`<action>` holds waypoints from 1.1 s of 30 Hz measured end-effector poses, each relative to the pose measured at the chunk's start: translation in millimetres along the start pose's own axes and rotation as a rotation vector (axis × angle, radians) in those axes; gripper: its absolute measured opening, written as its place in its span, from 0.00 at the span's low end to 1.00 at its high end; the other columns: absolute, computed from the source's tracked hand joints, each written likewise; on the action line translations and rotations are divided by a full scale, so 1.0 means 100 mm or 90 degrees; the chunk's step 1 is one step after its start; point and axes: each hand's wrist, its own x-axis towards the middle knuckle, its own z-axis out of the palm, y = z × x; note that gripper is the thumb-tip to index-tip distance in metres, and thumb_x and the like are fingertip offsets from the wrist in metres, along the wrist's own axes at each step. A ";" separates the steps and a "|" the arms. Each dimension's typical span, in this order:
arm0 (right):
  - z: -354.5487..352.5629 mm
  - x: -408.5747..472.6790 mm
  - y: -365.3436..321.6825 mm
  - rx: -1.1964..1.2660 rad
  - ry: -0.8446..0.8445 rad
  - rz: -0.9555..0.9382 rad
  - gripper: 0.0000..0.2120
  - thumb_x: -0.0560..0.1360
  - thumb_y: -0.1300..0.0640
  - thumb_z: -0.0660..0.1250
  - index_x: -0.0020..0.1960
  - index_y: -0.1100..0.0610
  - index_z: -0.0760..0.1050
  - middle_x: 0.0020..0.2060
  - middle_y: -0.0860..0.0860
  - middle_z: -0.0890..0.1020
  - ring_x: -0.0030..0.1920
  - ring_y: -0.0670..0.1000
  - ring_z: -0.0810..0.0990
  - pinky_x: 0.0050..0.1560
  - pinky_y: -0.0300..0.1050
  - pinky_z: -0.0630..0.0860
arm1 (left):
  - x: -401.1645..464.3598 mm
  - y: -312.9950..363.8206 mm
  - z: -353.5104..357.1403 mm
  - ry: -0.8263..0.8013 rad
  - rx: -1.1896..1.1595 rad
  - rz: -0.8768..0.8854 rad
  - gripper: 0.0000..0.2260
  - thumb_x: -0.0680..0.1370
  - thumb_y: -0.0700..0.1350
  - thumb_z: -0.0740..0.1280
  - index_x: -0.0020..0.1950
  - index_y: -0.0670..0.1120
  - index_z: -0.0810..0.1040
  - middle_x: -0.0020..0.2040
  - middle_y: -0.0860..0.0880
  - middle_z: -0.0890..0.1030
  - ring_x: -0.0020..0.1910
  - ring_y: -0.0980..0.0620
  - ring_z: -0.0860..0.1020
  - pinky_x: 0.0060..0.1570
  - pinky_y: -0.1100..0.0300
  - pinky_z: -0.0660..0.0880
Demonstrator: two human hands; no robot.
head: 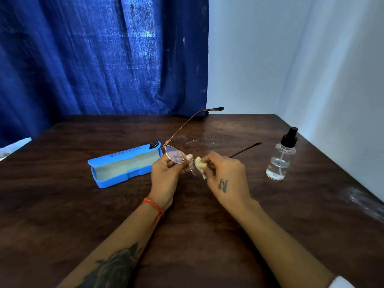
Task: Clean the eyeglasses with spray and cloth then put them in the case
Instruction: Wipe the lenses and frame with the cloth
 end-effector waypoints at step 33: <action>0.03 -0.01 0.02 0.031 0.000 0.040 0.08 0.66 0.64 0.70 0.44 0.56 0.80 0.37 0.52 0.83 0.38 0.52 0.81 0.40 0.44 0.77 | -0.05 0.05 0.03 0.044 0.062 0.027 0.03 0.71 0.37 0.71 0.39 0.40 0.78 0.38 0.40 0.79 0.38 0.51 0.78 0.38 0.64 0.77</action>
